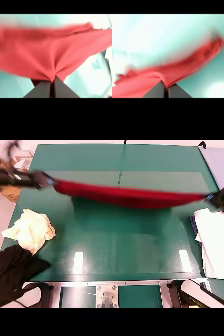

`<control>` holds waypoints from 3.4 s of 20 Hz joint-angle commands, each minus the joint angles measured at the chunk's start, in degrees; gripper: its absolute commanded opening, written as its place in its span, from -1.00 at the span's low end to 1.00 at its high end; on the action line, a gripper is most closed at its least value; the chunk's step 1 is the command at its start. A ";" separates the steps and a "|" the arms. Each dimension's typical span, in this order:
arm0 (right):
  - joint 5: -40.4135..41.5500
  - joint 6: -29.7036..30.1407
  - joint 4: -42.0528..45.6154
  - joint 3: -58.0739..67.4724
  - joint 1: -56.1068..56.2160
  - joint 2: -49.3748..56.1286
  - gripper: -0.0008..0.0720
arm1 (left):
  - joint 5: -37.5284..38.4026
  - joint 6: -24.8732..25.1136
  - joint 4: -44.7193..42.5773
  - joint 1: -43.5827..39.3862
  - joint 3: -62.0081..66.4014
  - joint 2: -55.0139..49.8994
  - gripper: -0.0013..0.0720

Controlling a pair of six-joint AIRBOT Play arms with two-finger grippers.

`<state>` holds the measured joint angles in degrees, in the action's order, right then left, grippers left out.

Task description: Fold the shirts.

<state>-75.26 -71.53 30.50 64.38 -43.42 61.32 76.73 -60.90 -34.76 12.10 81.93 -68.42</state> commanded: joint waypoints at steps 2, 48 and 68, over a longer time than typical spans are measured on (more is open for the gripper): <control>1.14 -2.49 -11.91 16.55 -0.07 -9.53 -0.94 | -2.71 -2.23 0.94 0.02 19.10 11.85 -0.90; 8.28 4.96 3.32 24.28 17.64 42.75 -0.94 | -21.79 -6.51 -15.91 -8.66 3.06 -24.33 -0.90; -12.52 -17.11 45.94 15.15 17.14 34.10 -0.78 | 8.00 -19.89 -23.93 -6.84 -2.23 -24.55 0.77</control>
<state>-80.71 -79.72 64.60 77.43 -25.96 97.47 74.06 -75.96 -57.54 4.19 78.08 -93.14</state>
